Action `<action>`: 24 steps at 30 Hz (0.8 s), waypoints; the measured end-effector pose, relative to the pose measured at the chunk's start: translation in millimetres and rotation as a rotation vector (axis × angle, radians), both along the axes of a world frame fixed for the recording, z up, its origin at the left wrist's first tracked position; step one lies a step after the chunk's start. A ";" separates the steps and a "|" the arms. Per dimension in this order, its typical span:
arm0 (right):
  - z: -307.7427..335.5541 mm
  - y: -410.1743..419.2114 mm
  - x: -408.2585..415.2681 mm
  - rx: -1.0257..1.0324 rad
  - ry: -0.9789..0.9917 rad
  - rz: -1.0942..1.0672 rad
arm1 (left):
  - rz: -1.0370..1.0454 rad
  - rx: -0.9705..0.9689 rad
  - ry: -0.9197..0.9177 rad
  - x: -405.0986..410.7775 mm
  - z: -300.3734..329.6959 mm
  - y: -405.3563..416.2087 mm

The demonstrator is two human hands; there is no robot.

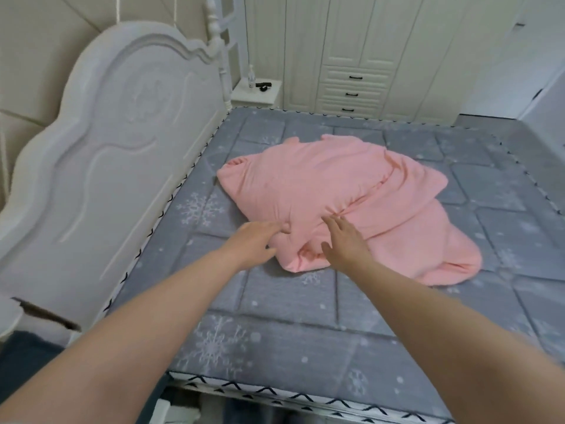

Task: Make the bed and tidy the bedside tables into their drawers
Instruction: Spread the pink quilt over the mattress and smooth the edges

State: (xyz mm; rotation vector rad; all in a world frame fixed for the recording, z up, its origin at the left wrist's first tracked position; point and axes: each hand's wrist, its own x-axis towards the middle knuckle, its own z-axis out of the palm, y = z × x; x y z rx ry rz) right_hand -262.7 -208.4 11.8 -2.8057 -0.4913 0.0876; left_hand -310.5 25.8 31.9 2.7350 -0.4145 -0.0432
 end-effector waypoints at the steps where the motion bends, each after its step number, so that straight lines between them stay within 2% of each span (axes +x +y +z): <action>1: -2.5 -4.7 0.7 0.000 0.016 -0.026 | -0.014 0.011 0.006 6.5 -1.1 -3.7; 5: -9.2 -11.1 6.7 0.009 0.055 -0.128 | -0.075 0.042 0.039 28.6 -9.3 -6.9; 11: -6.9 1.0 25.5 0.113 0.238 -0.329 | -0.177 0.193 0.179 70.4 -17.3 13.6; 16: -3.1 18.0 44.7 0.158 0.265 -0.497 | -0.192 0.125 0.187 107.9 -17.6 31.2; 24: -12.8 23.2 48.0 0.123 0.313 -0.510 | -0.199 0.006 0.248 135.8 -26.8 42.9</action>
